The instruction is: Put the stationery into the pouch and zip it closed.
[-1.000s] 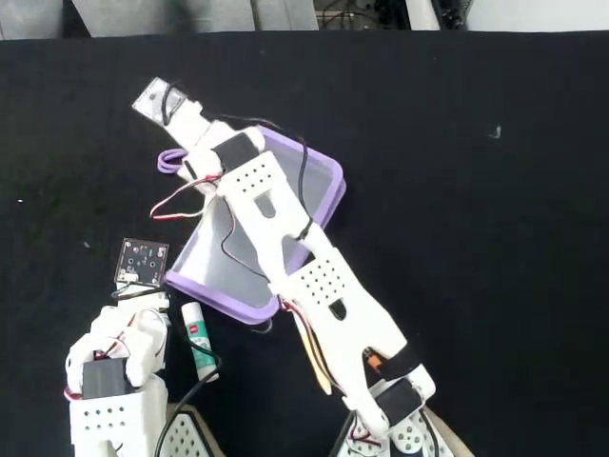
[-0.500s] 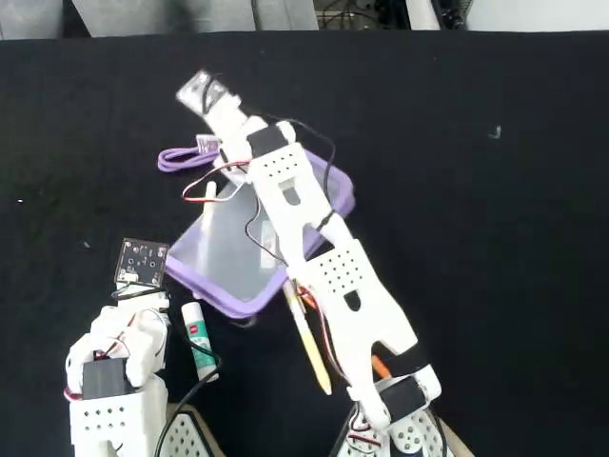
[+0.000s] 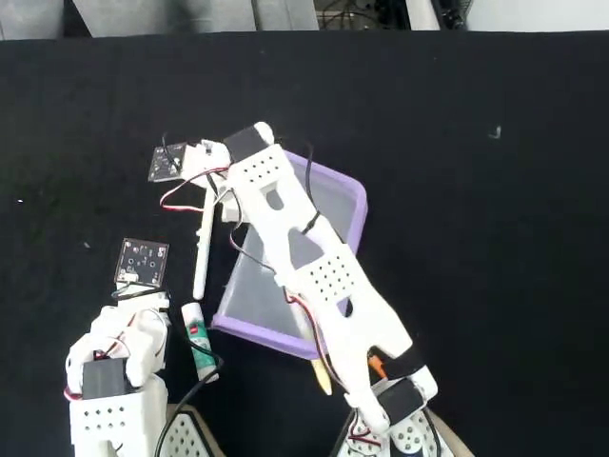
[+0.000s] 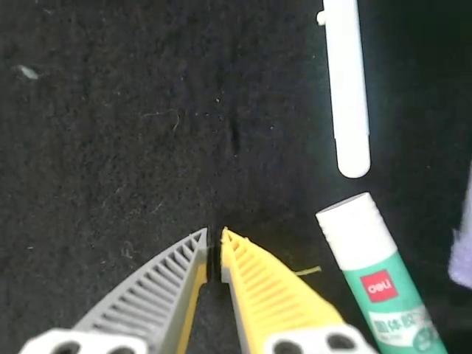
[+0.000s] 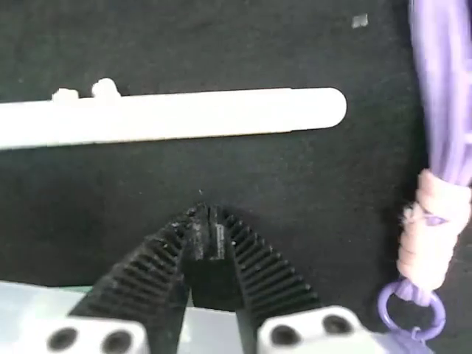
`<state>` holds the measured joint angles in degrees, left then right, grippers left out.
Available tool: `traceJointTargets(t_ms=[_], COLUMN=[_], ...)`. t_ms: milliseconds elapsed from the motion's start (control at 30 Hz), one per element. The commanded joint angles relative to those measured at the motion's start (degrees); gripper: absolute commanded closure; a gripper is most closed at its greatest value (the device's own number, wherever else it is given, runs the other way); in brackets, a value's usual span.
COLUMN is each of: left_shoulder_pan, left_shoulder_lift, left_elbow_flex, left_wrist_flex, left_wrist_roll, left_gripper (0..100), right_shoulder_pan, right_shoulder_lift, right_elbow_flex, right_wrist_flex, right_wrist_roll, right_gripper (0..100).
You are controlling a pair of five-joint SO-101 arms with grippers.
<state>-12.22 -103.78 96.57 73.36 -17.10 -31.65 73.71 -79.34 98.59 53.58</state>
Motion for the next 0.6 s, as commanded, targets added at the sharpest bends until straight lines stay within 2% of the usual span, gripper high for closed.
traceJointTargets(t_ms=[0, 267, 400, 467, 567], left_shoulder_pan=[0.22, 0.31, 0.31, 0.31, 0.31], left_shoulder_lift=[-0.44, -0.44, -0.44, -0.44, -0.44], left_elbow_flex=[0.66, 0.66, 0.66, 0.66, 0.66], left_wrist_flex=[-0.18, -0.18, -0.18, -0.18, -0.18], left_wrist_roll=[-0.44, -0.44, -0.44, -0.44, -0.44], left_gripper=[95, 95, 95, 95, 95], right_shoulder_pan=[2.02, 8.35, 14.24, 16.09, 16.79], right_shoulder_lift=[-4.70, -5.14, -5.67, -6.02, -6.46], right_elbow_flex=[-1.54, -16.57, -16.48, -16.48, -16.40], right_wrist_flex=[0.26, -3.25, -5.71, -6.33, -7.12], right_wrist_roll=[1.67, -1.85, -2.11, -4.75, -9.41], right_gripper=[98.6, 98.0, 85.0, 79.5, 77.9])
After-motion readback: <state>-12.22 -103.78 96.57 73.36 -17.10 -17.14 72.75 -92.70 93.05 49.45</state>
